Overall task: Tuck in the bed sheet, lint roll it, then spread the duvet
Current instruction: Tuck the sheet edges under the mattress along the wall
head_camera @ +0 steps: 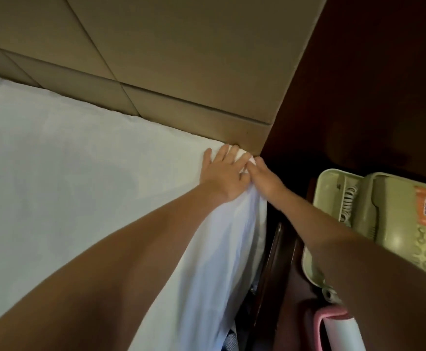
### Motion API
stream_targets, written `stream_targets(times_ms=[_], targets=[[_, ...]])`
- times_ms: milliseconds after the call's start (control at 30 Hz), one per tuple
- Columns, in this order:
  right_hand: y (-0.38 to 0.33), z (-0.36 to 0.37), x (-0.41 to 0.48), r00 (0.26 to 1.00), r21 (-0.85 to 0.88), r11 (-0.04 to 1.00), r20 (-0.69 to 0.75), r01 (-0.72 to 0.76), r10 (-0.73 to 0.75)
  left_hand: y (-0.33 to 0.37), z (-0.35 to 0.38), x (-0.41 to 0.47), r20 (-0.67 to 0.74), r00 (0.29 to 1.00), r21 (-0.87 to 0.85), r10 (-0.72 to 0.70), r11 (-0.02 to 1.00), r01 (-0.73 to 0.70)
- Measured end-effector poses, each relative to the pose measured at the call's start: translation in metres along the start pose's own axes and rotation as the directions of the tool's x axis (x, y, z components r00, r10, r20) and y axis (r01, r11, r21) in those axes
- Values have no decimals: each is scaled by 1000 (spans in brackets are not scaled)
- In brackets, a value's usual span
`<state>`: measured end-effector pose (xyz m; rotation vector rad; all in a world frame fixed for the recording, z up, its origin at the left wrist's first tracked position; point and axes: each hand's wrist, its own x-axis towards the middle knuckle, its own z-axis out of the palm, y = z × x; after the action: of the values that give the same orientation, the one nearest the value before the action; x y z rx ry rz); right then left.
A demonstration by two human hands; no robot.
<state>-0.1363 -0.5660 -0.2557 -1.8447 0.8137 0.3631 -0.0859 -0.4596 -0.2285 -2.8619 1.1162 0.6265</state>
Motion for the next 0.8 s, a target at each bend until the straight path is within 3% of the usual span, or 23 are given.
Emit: stream_targets(times_ms=[67, 133, 200, 233, 300, 367, 467, 567, 633, 700, 800], targets=[[0, -9, 3, 999, 182, 983, 24, -34, 30, 2, -2, 11, 13, 1000, -12, -19, 1000, 19], [7, -6, -7, 997, 291, 956, -68, -14, 35, 4, -5, 13, 26, 999, -34, -27, 999, 27], [14, 7, -26, 956, 185, 983, -287, -8, 62, 1, -4, 2, 12, 1000, -66, -7, 998, 8], [17, 14, -34, 938, 165, 984, -326, -65, 117, -2, -1, -8, -18, 1000, -81, 6, 997, -8], [26, 25, -40, 951, 289, 943, -207, -164, 229, -7, 8, -31, -115, 993, -107, 23, 994, -35], [29, 27, -38, 969, 377, 911, -108, -169, 224, -9, 16, -47, -168, 985, -120, 24, 992, -44], [27, 18, -32, 972, 190, 976, -187, -107, 143, -7, 17, -51, -151, 989, -161, -5, 987, -19], [32, 0, -28, 937, 77, 987, -311, -142, 159, -1, 15, -49, -148, 988, -217, -42, 976, 10], [35, -6, -26, 937, 148, 975, -286, -165, 201, 2, 14, -48, -154, 986, -241, -62, 970, 24], [24, -2, -31, 962, 268, 946, -153, -181, 227, 2, 14, -48, -175, 981, -256, -84, 966, 37], [12, 6, -30, 953, 492, 826, 23, -274, 303, 2, 16, -52, -188, 977, -232, -95, 971, 49]])
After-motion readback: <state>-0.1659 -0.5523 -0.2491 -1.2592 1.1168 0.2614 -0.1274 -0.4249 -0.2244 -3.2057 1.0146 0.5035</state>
